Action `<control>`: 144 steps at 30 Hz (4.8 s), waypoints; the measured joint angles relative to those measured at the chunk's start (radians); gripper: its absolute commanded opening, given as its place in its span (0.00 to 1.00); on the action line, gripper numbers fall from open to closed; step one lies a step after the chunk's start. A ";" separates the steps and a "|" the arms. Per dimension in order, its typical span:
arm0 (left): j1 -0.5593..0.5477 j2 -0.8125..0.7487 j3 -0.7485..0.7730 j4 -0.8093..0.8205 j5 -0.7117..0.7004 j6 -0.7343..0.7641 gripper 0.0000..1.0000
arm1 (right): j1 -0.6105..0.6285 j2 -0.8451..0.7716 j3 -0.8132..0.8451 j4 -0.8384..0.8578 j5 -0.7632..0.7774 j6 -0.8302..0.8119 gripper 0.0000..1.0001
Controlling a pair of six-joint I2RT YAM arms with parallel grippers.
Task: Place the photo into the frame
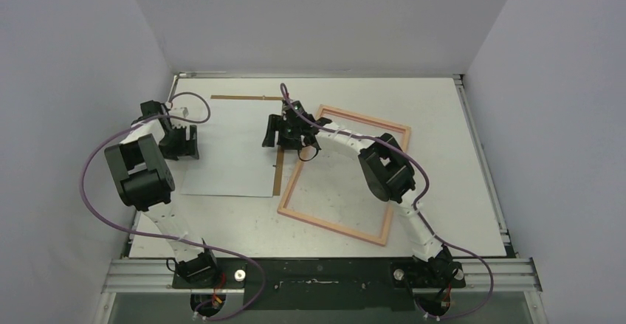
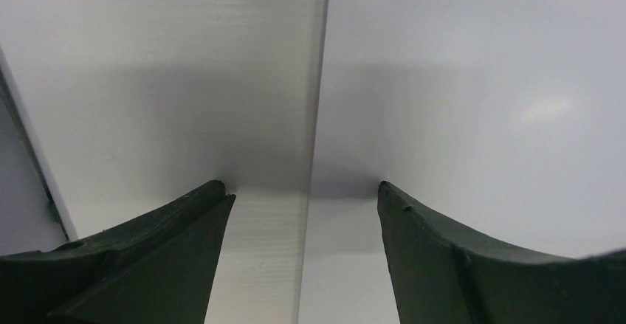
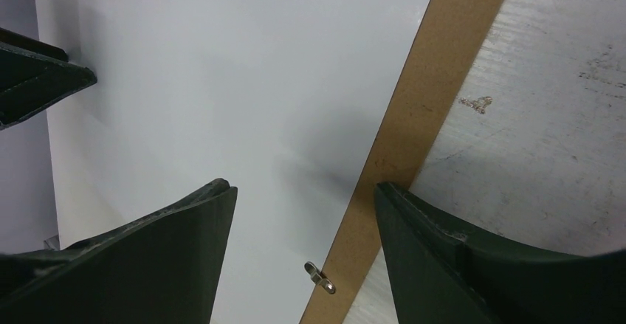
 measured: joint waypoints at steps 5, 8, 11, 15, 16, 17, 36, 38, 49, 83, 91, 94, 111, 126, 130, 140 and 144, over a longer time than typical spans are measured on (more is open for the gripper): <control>0.018 0.000 -0.001 0.003 -0.038 0.014 0.72 | -0.001 -0.011 -0.033 0.035 0.003 0.002 0.66; 0.033 0.000 -0.001 0.003 -0.054 0.030 0.72 | -0.001 -0.016 -0.048 0.049 0.011 0.001 0.63; 0.048 0.000 -0.003 0.001 -0.068 0.048 0.72 | -0.001 -0.018 -0.059 0.057 0.019 -0.001 0.62; 0.068 0.000 -0.003 -0.006 -0.074 0.063 0.72 | -0.001 -0.020 -0.061 0.058 0.028 -0.005 0.61; 0.070 0.000 -0.003 -0.008 -0.073 0.066 0.72 | -0.001 -0.021 -0.061 0.058 0.031 -0.006 0.61; 0.073 -0.001 -0.003 -0.012 -0.073 0.070 0.73 | -0.001 -0.021 -0.061 0.057 0.035 -0.008 0.61; 0.100 -0.071 0.009 -0.111 0.016 0.082 0.78 | 0.043 -0.128 -0.179 -0.002 0.057 0.046 0.76; 0.109 -0.071 0.024 -0.124 0.024 0.087 0.78 | 0.068 -0.178 -0.253 -0.007 0.057 0.063 0.76; 0.124 -0.080 -0.020 -0.108 0.027 0.156 0.77 | 0.248 -0.371 -0.548 0.088 0.023 0.196 0.78; 0.124 -0.163 -0.224 -0.002 -0.004 0.235 0.74 | 0.302 -0.305 -0.581 0.320 0.088 0.522 0.74; 0.124 -0.163 -0.224 0.004 -0.004 0.239 0.74 | 0.302 -0.290 -0.626 0.479 0.064 0.537 0.74; 0.124 -0.163 -0.224 0.005 -0.004 0.240 0.74 | 0.302 -0.290 -0.636 0.539 0.049 0.538 0.73; 0.124 -0.163 -0.224 0.005 -0.003 0.242 0.74 | 0.302 -0.290 -0.643 0.530 0.030 0.522 0.67; 0.124 -0.163 -0.224 0.005 -0.003 0.243 0.73 | 0.302 -0.300 -0.692 0.543 0.038 0.566 0.65; 0.121 -0.163 -0.224 0.005 -0.003 0.243 0.73 | 0.306 -0.300 -0.692 0.540 0.062 0.577 0.63; 0.098 -0.163 -0.224 0.004 -0.005 0.238 0.73 | 0.351 -0.307 -0.673 0.486 0.203 0.640 0.62; 0.091 -0.163 -0.224 0.004 -0.006 0.238 0.73 | 0.367 -0.307 -0.658 0.455 0.251 0.653 0.60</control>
